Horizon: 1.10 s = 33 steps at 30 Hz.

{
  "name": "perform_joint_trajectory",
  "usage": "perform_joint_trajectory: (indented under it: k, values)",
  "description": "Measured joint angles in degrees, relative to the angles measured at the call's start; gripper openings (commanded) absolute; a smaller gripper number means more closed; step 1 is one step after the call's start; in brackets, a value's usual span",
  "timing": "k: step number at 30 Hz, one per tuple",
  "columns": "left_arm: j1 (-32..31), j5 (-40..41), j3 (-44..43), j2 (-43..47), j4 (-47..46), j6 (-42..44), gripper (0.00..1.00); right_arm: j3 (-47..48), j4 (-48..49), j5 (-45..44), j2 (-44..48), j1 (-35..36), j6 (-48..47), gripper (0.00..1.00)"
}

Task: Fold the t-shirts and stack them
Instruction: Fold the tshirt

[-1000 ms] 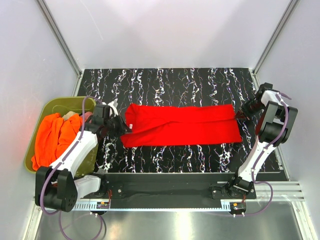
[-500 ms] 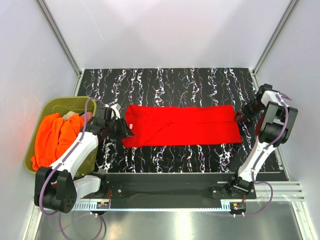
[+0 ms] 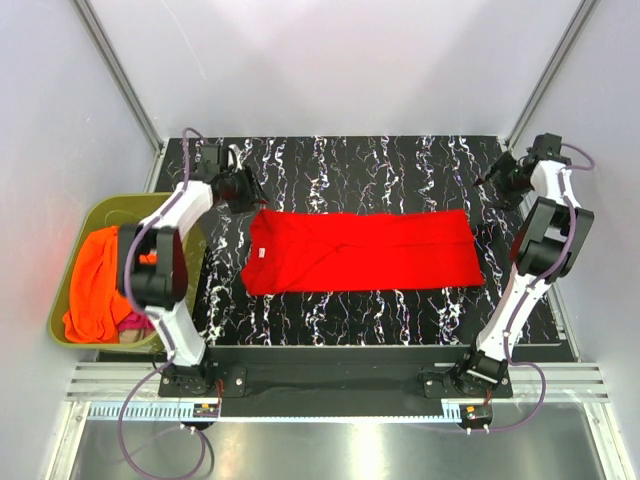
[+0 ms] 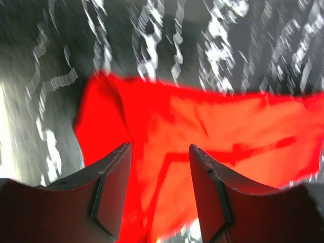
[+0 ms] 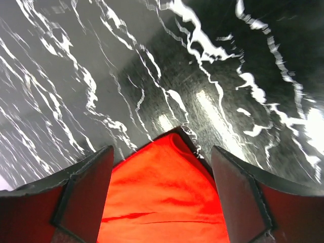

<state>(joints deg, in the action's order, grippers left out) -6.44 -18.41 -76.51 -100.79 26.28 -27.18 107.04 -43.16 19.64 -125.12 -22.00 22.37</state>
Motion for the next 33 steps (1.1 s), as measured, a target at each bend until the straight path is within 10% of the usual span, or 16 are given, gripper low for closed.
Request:
perform_joint_trajectory:
  k: [17, 33]
  values:
    - [2.75, -5.05, -12.90, -17.75, 1.38, -3.41, 0.42, -10.32, 4.94, 8.44, -1.44, 1.88, -5.75, 0.71]
    - [2.78, -5.07, -13.62, -21.09, 1.75, -3.30, 0.08, -6.95, 3.56, 4.76, -4.20, 4.26, -6.05, 0.47]
